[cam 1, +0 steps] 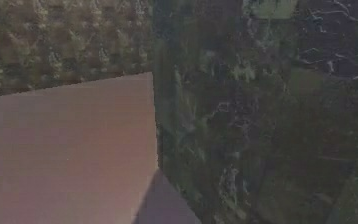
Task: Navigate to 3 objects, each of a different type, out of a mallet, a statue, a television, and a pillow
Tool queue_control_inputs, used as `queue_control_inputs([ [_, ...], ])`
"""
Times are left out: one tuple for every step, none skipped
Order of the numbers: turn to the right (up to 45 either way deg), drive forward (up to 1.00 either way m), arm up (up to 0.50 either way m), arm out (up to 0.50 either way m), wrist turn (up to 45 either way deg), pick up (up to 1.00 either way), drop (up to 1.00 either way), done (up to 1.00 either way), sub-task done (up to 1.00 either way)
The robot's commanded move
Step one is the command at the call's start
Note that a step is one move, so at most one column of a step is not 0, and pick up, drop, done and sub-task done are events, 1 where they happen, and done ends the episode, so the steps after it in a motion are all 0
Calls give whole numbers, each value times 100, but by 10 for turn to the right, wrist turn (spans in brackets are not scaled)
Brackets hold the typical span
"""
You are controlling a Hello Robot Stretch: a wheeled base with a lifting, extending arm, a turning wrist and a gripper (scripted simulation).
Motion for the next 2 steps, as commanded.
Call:
queue_control_inputs([
  [-210,0,0,0,0,0,0,0,0],
  [0,100,0,0,0,0,0,0,0],
])
